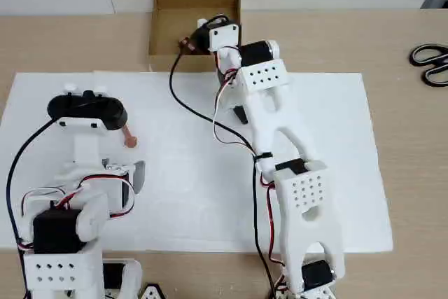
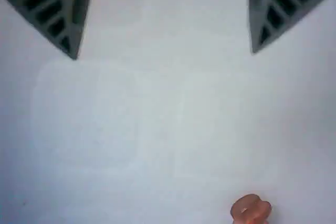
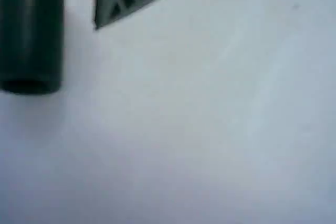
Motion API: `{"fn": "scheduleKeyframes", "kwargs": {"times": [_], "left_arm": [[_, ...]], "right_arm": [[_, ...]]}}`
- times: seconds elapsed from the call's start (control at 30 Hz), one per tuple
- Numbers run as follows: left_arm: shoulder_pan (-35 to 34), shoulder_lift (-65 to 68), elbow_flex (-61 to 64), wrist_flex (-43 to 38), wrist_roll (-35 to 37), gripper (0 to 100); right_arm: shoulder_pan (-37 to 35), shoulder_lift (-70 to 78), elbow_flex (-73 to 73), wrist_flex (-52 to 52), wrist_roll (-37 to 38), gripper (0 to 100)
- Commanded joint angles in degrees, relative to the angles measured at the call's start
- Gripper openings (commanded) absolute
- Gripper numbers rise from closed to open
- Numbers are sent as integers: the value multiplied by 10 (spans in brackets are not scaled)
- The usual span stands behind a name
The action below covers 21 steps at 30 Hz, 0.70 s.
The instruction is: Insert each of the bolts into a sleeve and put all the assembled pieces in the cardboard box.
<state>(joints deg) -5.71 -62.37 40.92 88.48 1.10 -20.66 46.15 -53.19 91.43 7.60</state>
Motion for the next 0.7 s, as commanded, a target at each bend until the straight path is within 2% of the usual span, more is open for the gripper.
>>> {"fn": "scheduleKeyframes", "kwargs": {"times": [0.0,0.57,0.67], "left_arm": [[1,-5,-29,4,0,199],[1,-5,-29,4,0,199],[1,-5,-29,4,0,199]], "right_arm": [[-1,7,-3,-10,4,180],[0,72,-3,-53,4,179],[0,80,-3,-58,4,143]]}}
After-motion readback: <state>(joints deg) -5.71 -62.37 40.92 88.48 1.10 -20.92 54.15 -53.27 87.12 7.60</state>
